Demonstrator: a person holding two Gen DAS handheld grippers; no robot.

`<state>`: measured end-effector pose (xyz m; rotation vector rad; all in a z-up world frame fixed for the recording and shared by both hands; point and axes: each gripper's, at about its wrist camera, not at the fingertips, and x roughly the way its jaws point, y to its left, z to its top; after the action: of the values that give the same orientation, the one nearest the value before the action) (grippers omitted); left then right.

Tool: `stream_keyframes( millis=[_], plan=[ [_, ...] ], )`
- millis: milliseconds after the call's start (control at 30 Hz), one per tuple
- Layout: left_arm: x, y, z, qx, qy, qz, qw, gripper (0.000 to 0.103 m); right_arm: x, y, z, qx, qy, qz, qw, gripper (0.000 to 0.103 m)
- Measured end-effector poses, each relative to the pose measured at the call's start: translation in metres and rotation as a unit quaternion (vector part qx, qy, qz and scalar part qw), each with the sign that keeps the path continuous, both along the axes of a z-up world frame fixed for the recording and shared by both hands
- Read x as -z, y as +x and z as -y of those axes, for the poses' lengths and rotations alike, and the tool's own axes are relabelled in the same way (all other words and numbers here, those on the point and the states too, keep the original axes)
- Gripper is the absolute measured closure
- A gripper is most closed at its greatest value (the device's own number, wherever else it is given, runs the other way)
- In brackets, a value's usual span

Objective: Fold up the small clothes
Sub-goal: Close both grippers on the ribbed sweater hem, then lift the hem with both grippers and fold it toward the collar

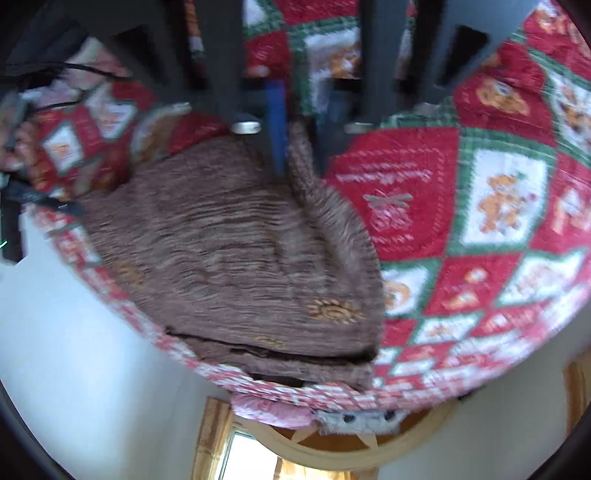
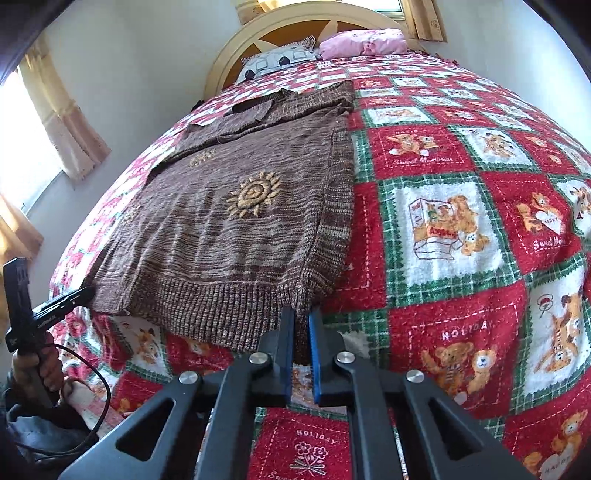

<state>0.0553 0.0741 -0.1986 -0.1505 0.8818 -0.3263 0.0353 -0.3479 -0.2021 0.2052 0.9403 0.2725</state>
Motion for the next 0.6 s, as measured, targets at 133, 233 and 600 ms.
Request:
stream_keyframes(
  millis=[133, 233, 600],
  plan=[
    [-0.001, 0.002, -0.012, -0.006, -0.049, -0.007, 0.9988, 0.094, -0.014, -0.005, 0.010, -0.003, 0.058, 0.025, 0.998, 0.097],
    [-0.014, -0.001, -0.018, -0.009, -0.080, 0.013, 0.9967, 0.095, -0.030, -0.010, 0.020, 0.001, 0.096, 0.054, 0.994, 0.097],
    [-0.052, 0.032, -0.035, -0.015, -0.132, 0.045, 0.9901, 0.095, -0.071, 0.016, 0.030, 0.037, 0.153, 0.102, 0.982, 0.098]
  ],
)
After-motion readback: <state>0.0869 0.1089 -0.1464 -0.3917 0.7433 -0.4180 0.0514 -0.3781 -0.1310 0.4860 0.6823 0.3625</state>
